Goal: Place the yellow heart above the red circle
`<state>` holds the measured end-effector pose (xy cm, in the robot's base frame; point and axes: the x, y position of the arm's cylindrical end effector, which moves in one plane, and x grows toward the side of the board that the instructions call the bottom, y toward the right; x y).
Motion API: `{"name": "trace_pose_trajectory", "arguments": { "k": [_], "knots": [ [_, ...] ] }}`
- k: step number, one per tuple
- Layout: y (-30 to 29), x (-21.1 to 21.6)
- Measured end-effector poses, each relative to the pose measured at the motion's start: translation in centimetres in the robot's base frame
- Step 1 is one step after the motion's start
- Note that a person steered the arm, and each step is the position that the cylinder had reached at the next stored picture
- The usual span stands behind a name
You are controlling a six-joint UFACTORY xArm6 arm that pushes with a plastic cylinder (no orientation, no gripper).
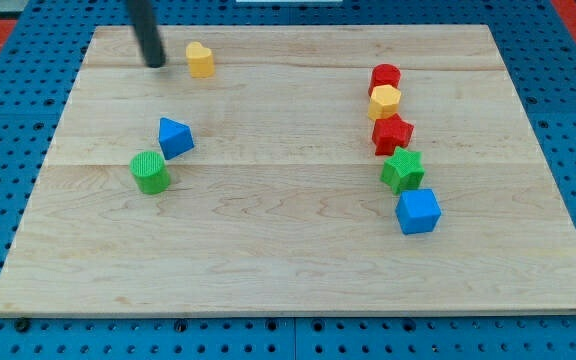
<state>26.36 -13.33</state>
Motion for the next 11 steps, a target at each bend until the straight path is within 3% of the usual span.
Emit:
{"name": "trace_pose_trajectory", "arguments": {
  "k": [1, 3, 4, 6, 7, 8, 9, 11],
  "knots": [
    [12.5, 0.6],
    [11.5, -2.3],
    [19.3, -2.8],
    [21.1, -2.0],
    [24.8, -1.4],
    [22.8, -1.4],
    [15.1, -1.6],
    [-0.2, 5.8]
  ]
}}
